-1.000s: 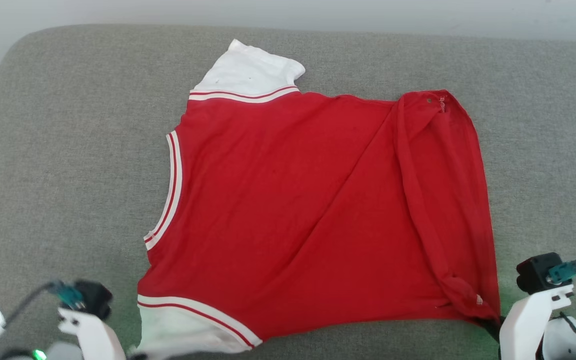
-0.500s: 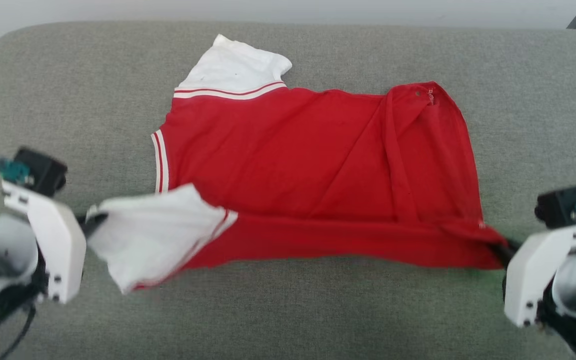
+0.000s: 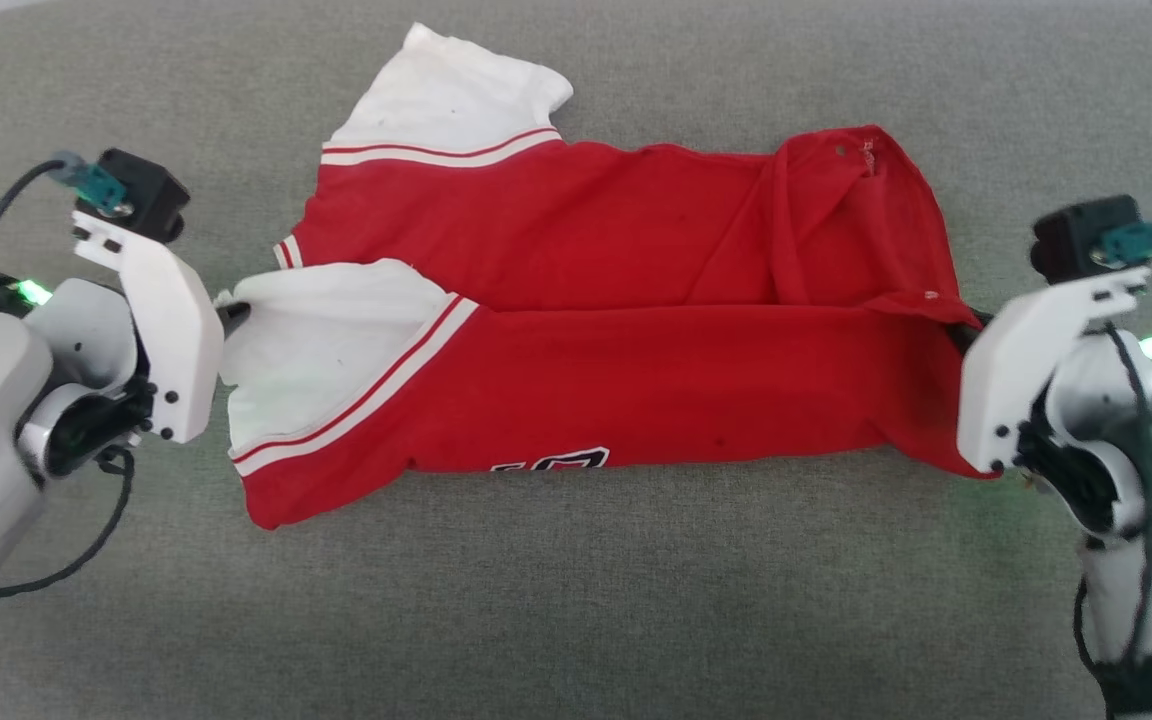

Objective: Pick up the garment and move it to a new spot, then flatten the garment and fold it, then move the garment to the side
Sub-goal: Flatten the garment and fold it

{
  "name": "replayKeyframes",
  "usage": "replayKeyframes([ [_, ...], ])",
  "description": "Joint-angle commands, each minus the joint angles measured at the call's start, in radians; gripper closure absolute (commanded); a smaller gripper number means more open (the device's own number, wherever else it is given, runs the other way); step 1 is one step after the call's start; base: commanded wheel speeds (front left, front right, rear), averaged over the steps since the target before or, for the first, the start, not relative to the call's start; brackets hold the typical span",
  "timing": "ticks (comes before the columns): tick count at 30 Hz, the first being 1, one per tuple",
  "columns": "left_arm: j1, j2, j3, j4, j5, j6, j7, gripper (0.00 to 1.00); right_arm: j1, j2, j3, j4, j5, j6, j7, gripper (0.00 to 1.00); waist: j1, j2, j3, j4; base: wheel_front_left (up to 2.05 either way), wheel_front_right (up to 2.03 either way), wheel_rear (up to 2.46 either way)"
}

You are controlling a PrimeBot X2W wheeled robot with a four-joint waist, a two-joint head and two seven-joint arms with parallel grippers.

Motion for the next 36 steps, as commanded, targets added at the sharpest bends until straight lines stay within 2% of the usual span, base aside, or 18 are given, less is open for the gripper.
replayKeyframes([
  [1, -0.016, -0.023, -0.004, 0.048, 0.004, -0.016, 0.010, 1.00, -0.029, -0.002, 0.012, 0.042, -0.011, -0.001, -0.016, 1.00, 0.0000, 0.0000, 0.010, -0.005, 0.00, 0.00, 0.00],
  [7, -0.037, -0.114, -0.020, 0.243, -0.029, -0.065, 0.032, 1.00, -0.115, 0.008, 0.061, 0.211, -0.024, -0.001, -0.049, 1.00, 0.0000, 0.0000, 0.028, -0.016, 0.00, 0.00, 0.00],
  [8, -0.038, -0.124, -0.023, 0.271, -0.035, -0.069, 0.037, 1.00, -0.124, 0.010, 0.069, 0.231, -0.023, -0.001, -0.053, 0.98, 0.0000, 0.0000, 0.029, -0.017, 0.00, 0.00, 0.00],
  [9, -0.042, -0.132, -0.025, 0.293, -0.039, -0.075, 0.040, 0.97, -0.134, 0.011, 0.074, 0.253, -0.021, -0.001, -0.056, 0.90, 0.0000, 0.0000, 0.030, -0.019, 0.00, 0.00, 0.00],
  [10, -0.045, -0.140, -0.023, 0.314, -0.048, -0.077, 0.040, 0.81, -0.142, 0.011, 0.080, 0.270, -0.024, -0.001, -0.057, 0.80, 0.0000, 0.0000, 0.030, -0.020, 0.00, 0.00, 0.00],
  [11, -0.047, -0.146, -0.018, 0.335, -0.058, -0.081, 0.037, 0.51, -0.148, 0.010, 0.087, 0.284, -0.025, -0.001, -0.059, 0.61, 0.0000, 0.0000, 0.030, -0.021, 0.00, 0.00, 0.00],
  [12, -0.051, -0.147, -0.015, 0.350, -0.063, -0.084, 0.034, 0.00, -0.154, 0.011, 0.097, 0.292, -0.019, -0.001, -0.062, 0.24, 0.0000, 0.0000, 0.029, -0.022, 0.00, 0.00, 0.00],
  [13, -0.053, -0.150, -0.015, 0.362, -0.068, -0.084, 0.033, 0.00, -0.159, 0.011, 0.108, 0.296, -0.011, -0.001, -0.068, 0.00, 0.0000, 0.0000, 0.028, -0.022, 0.00, 0.00, 0.00],
  [18, -0.079, -0.142, -0.002, 0.368, -0.071, -0.090, 0.006, 0.00, -0.153, -0.019, 0.112, 0.272, 0.014, -0.001, -0.099, 0.00, 0.0000, 0.0000, 0.014, -0.014, 0.00, 0.00, 0.00],
  [22, -0.079, -0.110, -0.005, 0.338, -0.072, -0.091, 0.016, 0.00, -0.118, -0.030, 0.092, 0.217, 0.029, -0.001, -0.132, 0.00, 0.0000, 0.0000, -0.002, -0.005, 0.00, 0.00, 0.00],
  [25, -0.058, -0.082, 0.003, 0.291, -0.087, -0.073, 0.026, 0.00, -0.085, -0.026, 0.058, 0.157, 0.025, -0.001, -0.161, 0.00, 0.0000, 0.0000, -0.015, -0.003, 0.00, 0.00, 0.00],
  [31, 0.008, -0.003, 0.012, 0.119, -0.124, 0.001, 0.058, 0.00, 0.002, 0.014, -0.036, 0.022, -0.014, -0.001, -0.248, 0.00, 0.0000, 0.0000, -0.033, -0.001, 0.00, 0.00, 0.00],
  [36, 0.100, 0.087, 0.013, -0.086, -0.167, 0.118, 0.103, 0.00, 0.072, 0.074, -0.116, -0.079, -0.069, -0.001, -0.325, 0.00, 0.0000, 0.0000, -0.041, -0.008, 0.00, 0.00, 0.00],
])
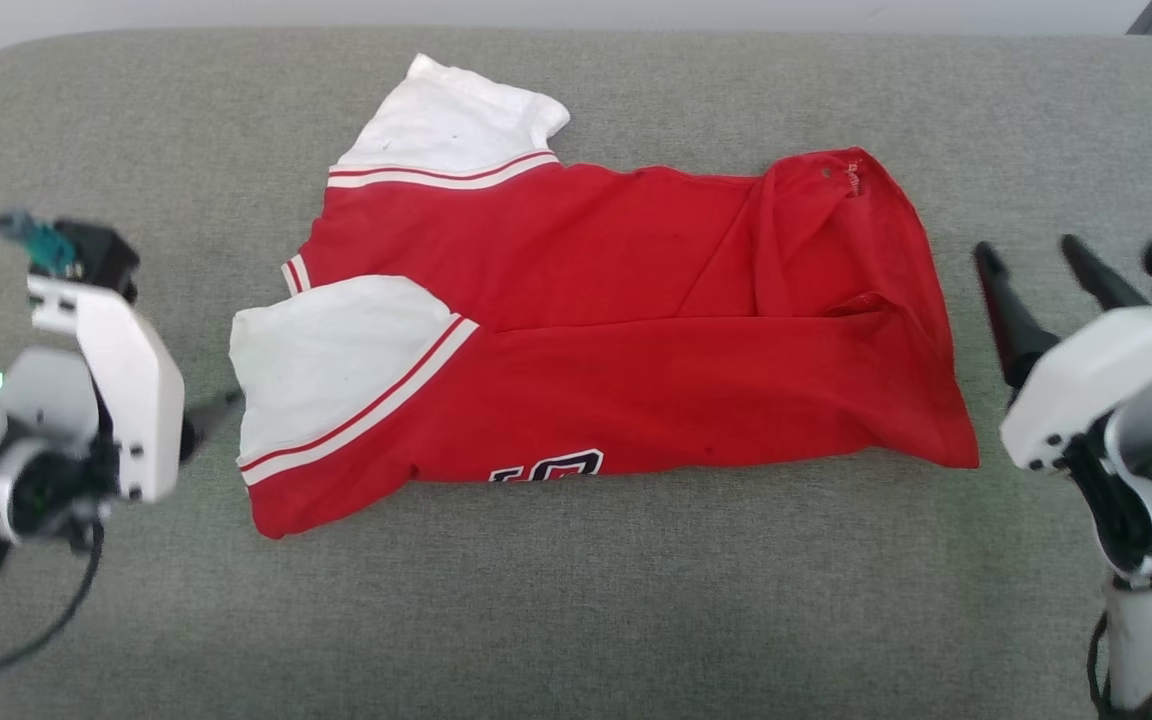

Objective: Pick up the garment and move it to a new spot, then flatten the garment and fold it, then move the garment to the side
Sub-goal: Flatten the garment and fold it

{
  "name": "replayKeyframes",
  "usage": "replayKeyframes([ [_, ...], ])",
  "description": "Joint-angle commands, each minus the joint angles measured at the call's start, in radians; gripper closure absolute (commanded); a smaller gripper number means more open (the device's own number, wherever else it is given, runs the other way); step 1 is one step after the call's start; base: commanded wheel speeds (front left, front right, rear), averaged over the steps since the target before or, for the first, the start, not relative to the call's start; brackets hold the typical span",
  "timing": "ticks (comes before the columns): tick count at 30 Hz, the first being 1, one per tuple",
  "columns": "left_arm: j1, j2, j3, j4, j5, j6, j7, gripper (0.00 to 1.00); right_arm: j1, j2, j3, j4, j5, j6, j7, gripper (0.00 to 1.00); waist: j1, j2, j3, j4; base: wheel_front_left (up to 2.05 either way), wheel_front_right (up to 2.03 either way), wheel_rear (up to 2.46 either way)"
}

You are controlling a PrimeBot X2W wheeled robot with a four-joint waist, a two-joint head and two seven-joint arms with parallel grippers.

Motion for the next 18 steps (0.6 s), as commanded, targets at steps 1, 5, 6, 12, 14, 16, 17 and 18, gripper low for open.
replayKeyframes([
  [1, 0.019, 0.008, 0.001, -0.027, -0.014, 0.016, 0.005, 0.00, 0.017, 0.011, -0.009, -0.016, -0.008, -0.001, -0.017, 0.00, 0.0000, 0.0000, -0.001, -0.002, 0.00, 0.00, 0.00],
  [5, 0.101, 0.073, 0.011, -0.181, -0.065, 0.117, 0.013, 0.00, 0.068, 0.048, -0.054, -0.086, -0.038, -0.001, -0.086, 0.00, 0.0000, 0.0000, -0.001, -0.014, 0.00, 0.00, 0.00],
  [6, 0.120, 0.086, 0.013, -0.213, -0.078, 0.142, 0.009, 0.00, 0.079, 0.054, -0.065, -0.095, -0.038, -0.001, -0.099, 0.00, 0.0000, 0.0000, 0.000, -0.018, 0.00, 0.00, 0.00],
  [12, 0.207, 0.129, 0.016, -0.325, -0.119, 0.239, -0.020, 0.00, 0.137, 0.067, -0.087, -0.146, -0.002, -0.001, -0.130, 0.00, 0.0000, 0.0000, 0.008, -0.041, 0.00, 0.00, 0.00],
  [14, 0.216, 0.122, 0.029, -0.321, -0.131, 0.244, -0.043, 0.00, 0.153, 0.067, -0.087, -0.159, 0.016, -0.001, -0.129, 0.00, 0.0000, 0.0000, 0.013, -0.049, 0.00, 0.00, 0.00],
  [16, 0.228, 0.108, 0.036, -0.297, -0.141, 0.238, -0.068, 0.00, 0.169, 0.067, -0.089, -0.165, 0.031, -0.001, -0.120, 0.00, 0.0000, 0.0000, 0.018, -0.058, 0.00, 0.00, 0.00],
  [17, 0.233, 0.100, 0.037, -0.282, -0.145, 0.232, -0.076, 0.00, 0.176, 0.067, -0.087, -0.167, 0.036, -0.001, -0.116, 0.00, 0.0000, 0.0000, 0.020, -0.062, 0.00, 0.00, 0.00],
  [18, 0.233, 0.094, 0.036, -0.263, -0.144, 0.225, -0.081, 0.00, 0.184, 0.067, -0.081, -0.170, 0.036, -0.001, -0.107, 0.00, 0.0000, 0.0000, 0.023, -0.066, 0.00, 0.00, 0.00],
])
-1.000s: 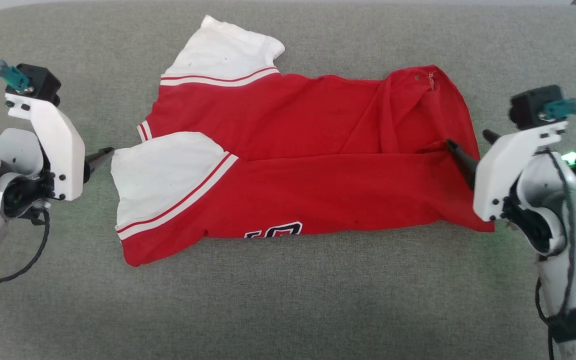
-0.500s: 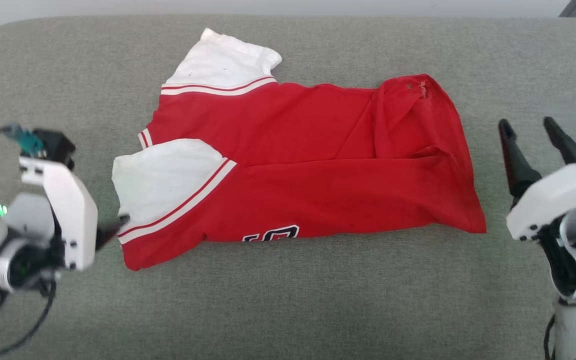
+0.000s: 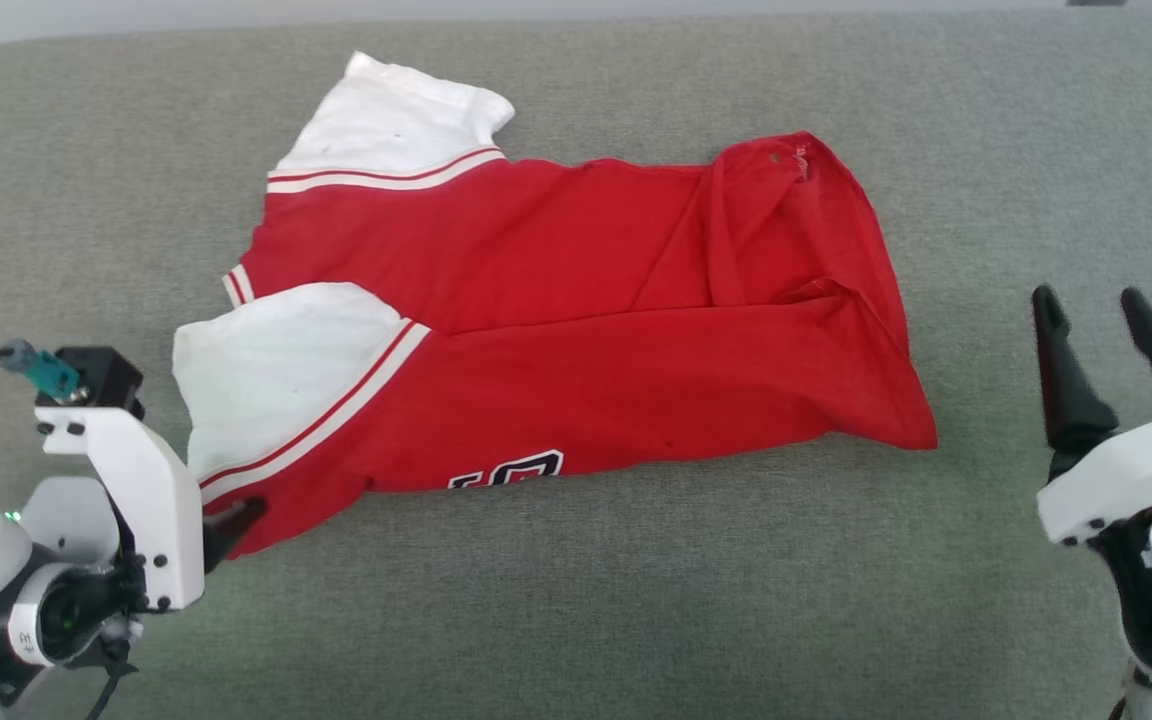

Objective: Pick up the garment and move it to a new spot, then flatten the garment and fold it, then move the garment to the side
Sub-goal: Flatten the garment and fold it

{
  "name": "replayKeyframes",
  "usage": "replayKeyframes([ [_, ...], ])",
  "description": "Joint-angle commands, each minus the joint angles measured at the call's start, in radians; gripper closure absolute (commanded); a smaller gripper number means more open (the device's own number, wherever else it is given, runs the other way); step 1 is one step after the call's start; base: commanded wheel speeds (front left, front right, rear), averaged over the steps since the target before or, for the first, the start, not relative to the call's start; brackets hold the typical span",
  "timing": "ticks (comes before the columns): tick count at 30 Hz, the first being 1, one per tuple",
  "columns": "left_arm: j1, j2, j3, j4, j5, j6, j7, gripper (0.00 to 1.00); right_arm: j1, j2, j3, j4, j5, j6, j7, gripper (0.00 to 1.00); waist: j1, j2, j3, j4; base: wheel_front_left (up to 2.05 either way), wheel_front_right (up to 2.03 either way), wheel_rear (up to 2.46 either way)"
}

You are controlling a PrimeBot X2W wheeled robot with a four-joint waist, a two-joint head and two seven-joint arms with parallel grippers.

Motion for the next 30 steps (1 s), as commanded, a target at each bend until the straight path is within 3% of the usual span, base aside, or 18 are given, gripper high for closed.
replayKeyframes([
  [1, 0.015, -0.014, -0.002, 0.035, -0.004, -0.015, -0.012, 0.00, 0.021, 0.001, 0.014, -0.006, 0.000, 0.000, 0.014, 0.00, 0.0000, -0.0001, 0.006, -0.011, 0.00, 0.00, 0.00],
  [7, 0.018, -0.080, -0.021, 0.173, -0.019, -0.055, 0.010, 0.00, 0.056, 0.001, 0.051, 0.007, 0.017, 0.000, 0.082, 0.00, 0.0000, -0.0001, 0.013, -0.027, 0.00, 0.00, 0.00],
  [8, 0.015, -0.091, -0.030, 0.196, -0.011, -0.066, 0.015, 0.50, 0.059, 0.001, 0.057, 0.011, 0.021, 0.000, 0.100, 0.00, 0.0000, -0.0001, 0.014, -0.028, 0.00, 0.00, 0.00],
  [9, 0.016, -0.105, -0.034, 0.218, -0.016, -0.076, 0.019, 0.88, 0.062, 0.001, 0.066, 0.014, 0.022, 0.000, 0.120, 0.00, 0.0000, -0.0001, 0.015, -0.030, 0.00, 0.00, 0.00],
  [10, 0.016, -0.105, -0.034, 0.218, -0.016, -0.076, 0.019, 0.88, 0.062, 0.001, 0.066, 0.014, 0.022, 0.000, 0.120, 0.00, 0.0000, -0.0001, 0.015, -0.030, 0.00, 0.00, 0.00],
  [11, 0.014, -0.130, -0.040, 0.253, -0.023, -0.097, 0.026, 1.00, 0.068, 0.001, 0.076, 0.025, 0.032, -0.001, 0.171, 0.00, 0.0000, -0.0001, 0.016, -0.029, 0.00, 0.00, 0.00],
  [19, -0.018, -0.196, -0.059, 0.340, 0.006, -0.158, 0.031, 1.00, 0.005, 0.002, 0.099, 0.079, 0.033, 0.000, 0.343, 0.00, 0.0000, -0.0001, 0.024, -0.015, 0.00, 0.00, 0.00],
  [30, -0.071, -0.273, -0.072, 0.429, 0.030, -0.229, 0.028, 1.00, -0.177, 0.001, 0.101, 0.248, -0.057, 0.000, 0.572, 0.00, 0.0000, -0.0001, 0.036, 0.036, 0.00, 0.00, 0.00],
])
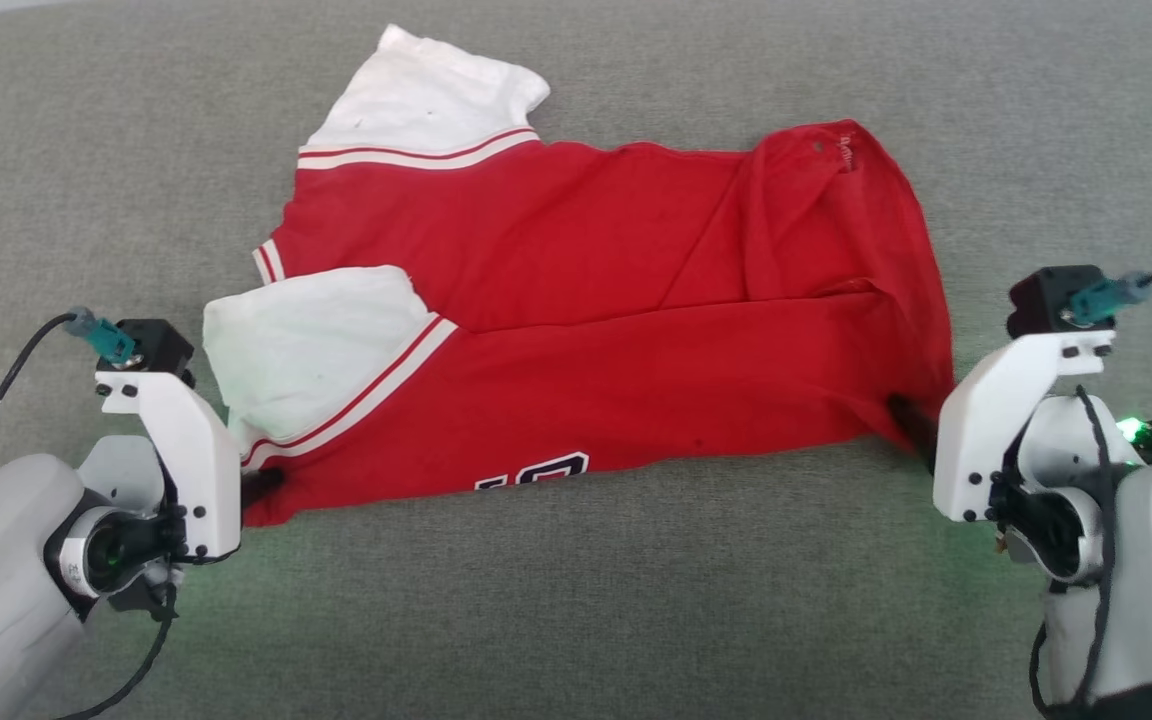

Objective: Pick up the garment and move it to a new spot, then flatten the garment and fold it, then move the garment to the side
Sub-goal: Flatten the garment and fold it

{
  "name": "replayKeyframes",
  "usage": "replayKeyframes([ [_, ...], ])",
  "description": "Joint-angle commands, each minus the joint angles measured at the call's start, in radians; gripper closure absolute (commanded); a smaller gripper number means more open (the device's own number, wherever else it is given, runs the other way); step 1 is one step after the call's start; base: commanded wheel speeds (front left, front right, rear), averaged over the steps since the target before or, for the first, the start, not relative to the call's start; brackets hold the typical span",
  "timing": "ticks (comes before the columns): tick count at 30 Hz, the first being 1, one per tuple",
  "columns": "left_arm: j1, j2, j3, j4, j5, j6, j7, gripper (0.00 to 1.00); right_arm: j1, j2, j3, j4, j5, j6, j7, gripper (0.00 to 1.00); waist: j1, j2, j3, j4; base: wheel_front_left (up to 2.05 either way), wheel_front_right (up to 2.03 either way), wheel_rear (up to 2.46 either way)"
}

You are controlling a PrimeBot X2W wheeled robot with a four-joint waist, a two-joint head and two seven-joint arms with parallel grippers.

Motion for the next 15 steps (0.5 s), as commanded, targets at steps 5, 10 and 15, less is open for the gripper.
replayKeyframes([
  [5, 0.012, -0.066, -0.025, 0.050, 0.011, -0.017, -0.010, 1.00, -0.047, 0.001, 0.011, 0.103, -0.043, 0.000, 0.091, 0.00, 0.0000, -0.0001, 0.010, 0.022, 0.00, 0.00, 0.00],
  [10, 0.003, -0.084, -0.024, 0.079, 0.013, -0.033, -0.018, 1.00, -0.076, 0.006, 0.027, 0.171, -0.047, 0.000, 0.103, 1.00, 0.0000, -0.0001, 0.015, 0.031, 0.00, 0.00, 0.00],
  [15, -0.004, -0.083, -0.016, 0.101, 0.009, -0.047, -0.026, 1.00, -0.100, 0.004, 0.031, 0.210, -0.035, 0.000, 0.095, 1.00, 0.0000, -0.0001, 0.014, 0.032, 0.00, 0.00, 0.00],
])
